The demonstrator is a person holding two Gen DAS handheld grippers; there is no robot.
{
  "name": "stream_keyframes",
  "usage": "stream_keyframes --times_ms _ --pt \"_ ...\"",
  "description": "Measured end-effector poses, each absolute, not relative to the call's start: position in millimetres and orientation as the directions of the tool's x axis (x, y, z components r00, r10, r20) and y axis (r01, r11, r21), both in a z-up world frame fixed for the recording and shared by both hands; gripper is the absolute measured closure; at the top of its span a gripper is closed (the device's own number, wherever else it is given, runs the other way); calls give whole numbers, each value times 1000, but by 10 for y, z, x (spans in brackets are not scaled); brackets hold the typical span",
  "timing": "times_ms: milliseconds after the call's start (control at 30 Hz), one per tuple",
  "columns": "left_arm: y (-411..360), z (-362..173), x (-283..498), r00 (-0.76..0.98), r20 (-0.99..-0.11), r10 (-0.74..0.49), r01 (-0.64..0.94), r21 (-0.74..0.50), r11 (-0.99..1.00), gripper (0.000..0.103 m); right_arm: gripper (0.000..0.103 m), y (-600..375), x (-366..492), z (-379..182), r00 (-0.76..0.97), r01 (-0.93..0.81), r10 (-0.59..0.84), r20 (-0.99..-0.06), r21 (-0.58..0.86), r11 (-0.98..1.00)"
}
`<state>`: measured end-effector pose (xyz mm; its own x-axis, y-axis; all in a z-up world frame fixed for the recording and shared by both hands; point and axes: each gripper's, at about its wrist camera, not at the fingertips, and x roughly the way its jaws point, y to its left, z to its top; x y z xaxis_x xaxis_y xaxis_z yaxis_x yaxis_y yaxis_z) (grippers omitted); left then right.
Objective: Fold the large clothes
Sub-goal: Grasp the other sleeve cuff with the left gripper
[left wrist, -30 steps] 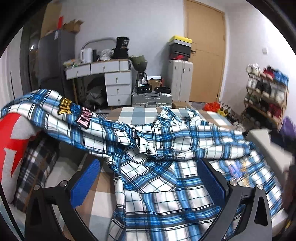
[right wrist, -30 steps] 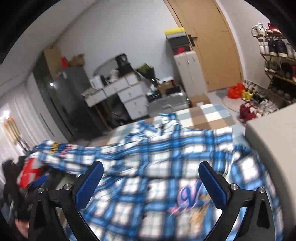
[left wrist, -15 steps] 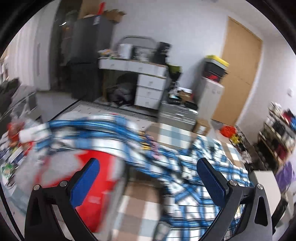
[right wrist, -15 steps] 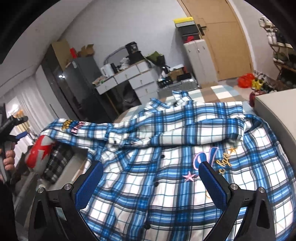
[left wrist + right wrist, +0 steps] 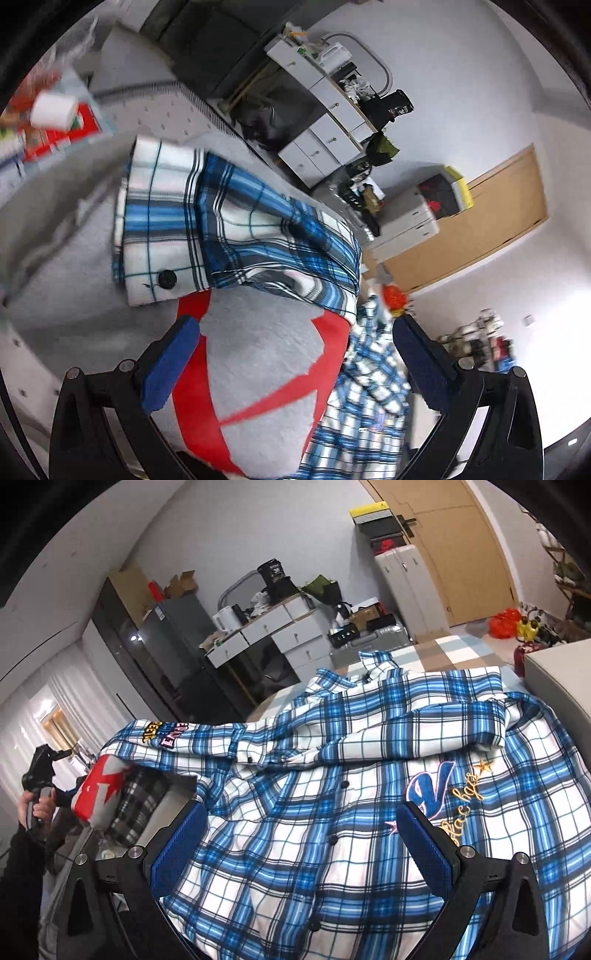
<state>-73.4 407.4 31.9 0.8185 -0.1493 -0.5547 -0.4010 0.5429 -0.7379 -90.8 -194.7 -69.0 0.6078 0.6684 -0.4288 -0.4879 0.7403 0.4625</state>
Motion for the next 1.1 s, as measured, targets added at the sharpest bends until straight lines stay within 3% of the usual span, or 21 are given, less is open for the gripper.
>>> stream_keyframes --times_ms 300,500,800,900,967,1033,1100 --pt "4432 237 -596 878 -435 -200 -334 -856 395 1 0 -1944 -849 -759 595 -461 666 -449 488 741" --pt "4552 126 -675 899 -435 -53 -398 -861 316 1 0 -1927 -853 -779 596 -460 662 -455 483 746" --pt "4631 246 -627 932 -363 -17 -336 -879 337 2 0 -1874 -845 -811 589 -466 655 -473 463 754" --pt "4683 271 -669 939 -344 14 -329 -884 331 12 0 -1866 -845 -811 590 -465 655 -473 463 754" --pt "4689 286 -692 941 -338 28 -325 -877 353 27 0 -1863 -845 -808 588 -467 656 -473 465 753" --pt "4690 290 -698 932 -359 50 -349 -851 391 57 0 -1848 -858 -798 589 -473 657 -471 458 753" --pt "4720 234 -686 933 -359 40 -344 -848 403 74 0 -1830 -871 -789 591 -480 655 -470 448 754"
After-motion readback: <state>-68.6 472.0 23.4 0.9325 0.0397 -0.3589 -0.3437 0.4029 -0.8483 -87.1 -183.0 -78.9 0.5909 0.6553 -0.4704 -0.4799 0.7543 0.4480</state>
